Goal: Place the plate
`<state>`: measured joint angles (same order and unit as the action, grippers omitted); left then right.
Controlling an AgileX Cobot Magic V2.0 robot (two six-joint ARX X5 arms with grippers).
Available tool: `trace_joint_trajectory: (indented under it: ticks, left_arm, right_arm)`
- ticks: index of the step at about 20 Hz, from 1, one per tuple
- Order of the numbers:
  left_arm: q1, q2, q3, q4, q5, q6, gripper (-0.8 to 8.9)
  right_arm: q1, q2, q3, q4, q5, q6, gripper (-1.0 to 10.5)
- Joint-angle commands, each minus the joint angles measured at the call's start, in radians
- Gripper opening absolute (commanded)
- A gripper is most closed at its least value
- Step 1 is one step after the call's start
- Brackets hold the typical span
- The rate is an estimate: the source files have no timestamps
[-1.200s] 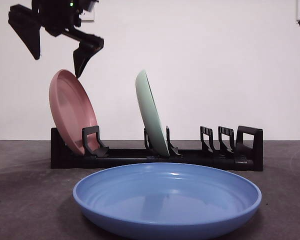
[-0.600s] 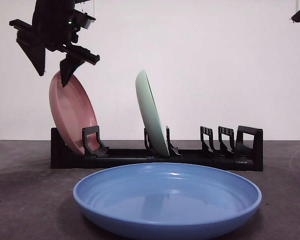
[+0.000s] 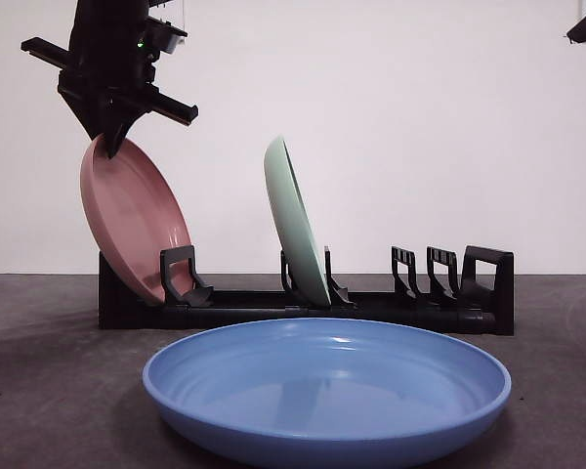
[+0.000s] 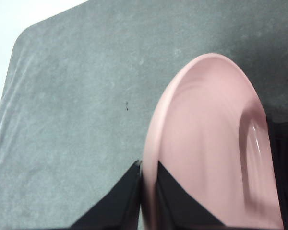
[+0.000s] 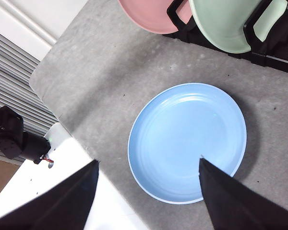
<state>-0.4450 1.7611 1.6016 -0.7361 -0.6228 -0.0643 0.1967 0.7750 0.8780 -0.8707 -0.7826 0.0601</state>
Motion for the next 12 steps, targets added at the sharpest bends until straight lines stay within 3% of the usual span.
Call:
trace_joint_trajectory:
  ticks: [1, 5, 12]
  left_arm:
    - [-0.007, 0.017, 0.029, 0.022, -0.01, 0.032, 0.09]
    - [-0.007, -0.008, 0.054, 0.023, -0.011, 0.061, 0.09]
    - [-0.01, -0.096, 0.163, -0.113, -0.009, 0.08, 0.09]
  right_arm:
    - [0.005, 0.008, 0.006, 0.01, -0.003, 0.006, 3.3]
    - [0.005, 0.008, 0.006, 0.011, -0.003, 0.006, 3.3]
    - [0.005, 0.008, 0.006, 0.014, -0.003, 0.007, 3.3]
